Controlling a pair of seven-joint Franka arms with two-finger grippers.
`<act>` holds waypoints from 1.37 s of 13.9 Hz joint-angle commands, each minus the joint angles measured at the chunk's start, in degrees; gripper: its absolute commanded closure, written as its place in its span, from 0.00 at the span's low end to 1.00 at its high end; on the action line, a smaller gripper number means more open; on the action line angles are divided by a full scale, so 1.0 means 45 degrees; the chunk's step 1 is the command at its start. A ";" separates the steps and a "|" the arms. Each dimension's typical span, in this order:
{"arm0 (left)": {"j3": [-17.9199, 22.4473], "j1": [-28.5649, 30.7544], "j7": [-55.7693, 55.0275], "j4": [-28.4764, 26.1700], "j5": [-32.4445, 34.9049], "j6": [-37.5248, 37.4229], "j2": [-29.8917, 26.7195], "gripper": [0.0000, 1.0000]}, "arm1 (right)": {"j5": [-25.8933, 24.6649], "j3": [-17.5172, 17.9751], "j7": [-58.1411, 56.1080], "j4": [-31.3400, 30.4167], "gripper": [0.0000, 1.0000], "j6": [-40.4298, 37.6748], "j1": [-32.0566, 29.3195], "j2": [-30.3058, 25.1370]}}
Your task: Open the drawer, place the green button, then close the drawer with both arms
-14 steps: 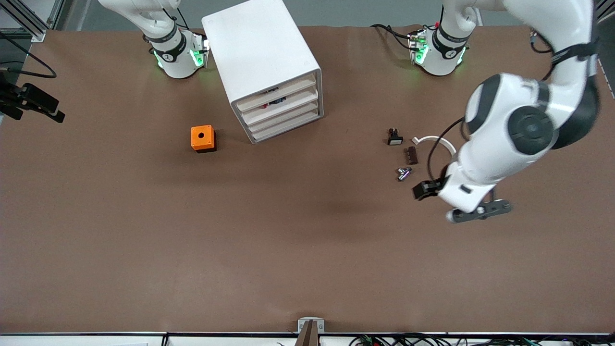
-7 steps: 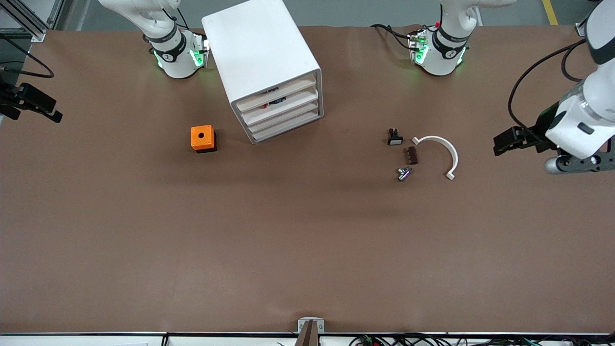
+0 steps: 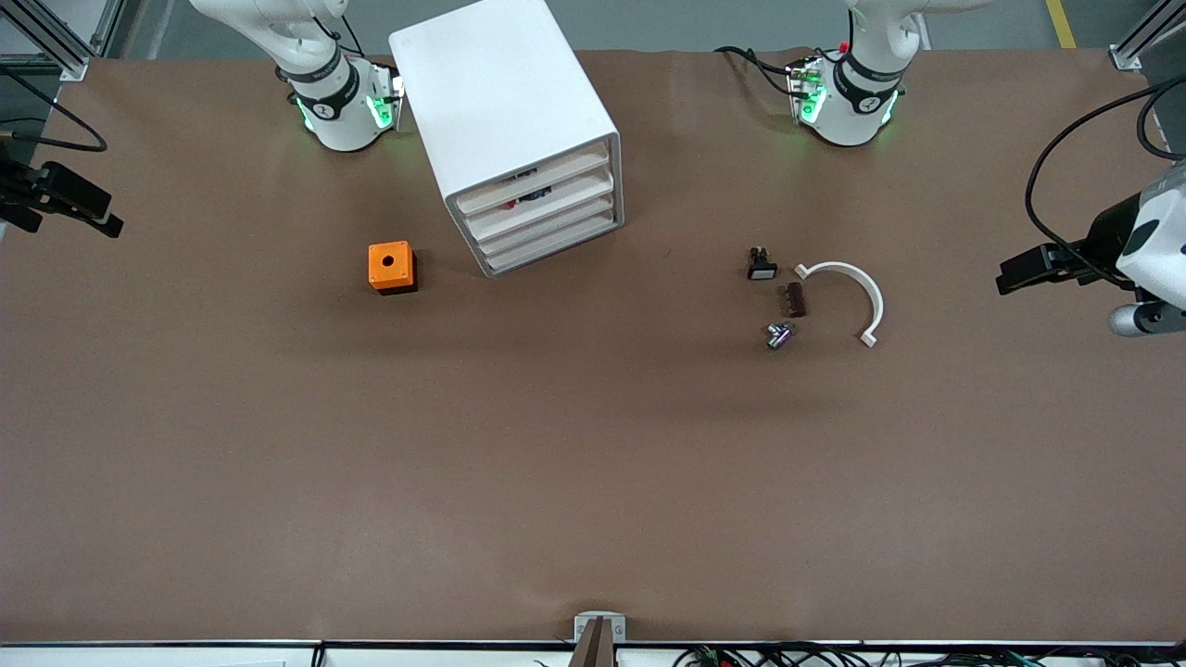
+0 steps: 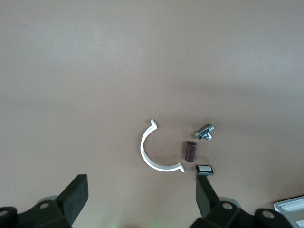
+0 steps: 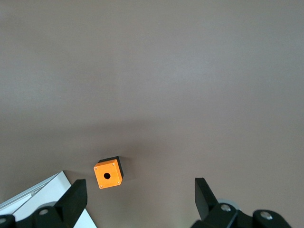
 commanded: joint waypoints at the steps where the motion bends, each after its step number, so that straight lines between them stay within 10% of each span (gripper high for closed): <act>1: -0.0010 -0.0019 -0.0086 0.0492 0.0215 -0.0115 0.0115 0.00 | -0.0095 0.0144 -0.0108 0.0318 0.00 -0.0139 -0.0069 0.0290; 7: -0.0320 0.0156 0.0110 0.0026 0.0000 -0.0154 -0.1445 0.00 | -0.0076 0.0163 -0.0108 0.0318 0.00 -0.0139 -0.0068 0.0310; 12: -0.1002 0.0467 0.0148 -0.3526 0.0058 0.0645 -0.4041 0.00 | -0.0095 0.0163 -0.0128 0.0337 0.00 -0.0100 -0.0068 0.0310; 19: -0.2119 0.1095 0.0148 -0.3804 0.0176 0.0744 -0.4240 0.00 | -0.0134 0.0163 -0.0128 0.0337 0.00 -0.0081 -0.0068 0.0310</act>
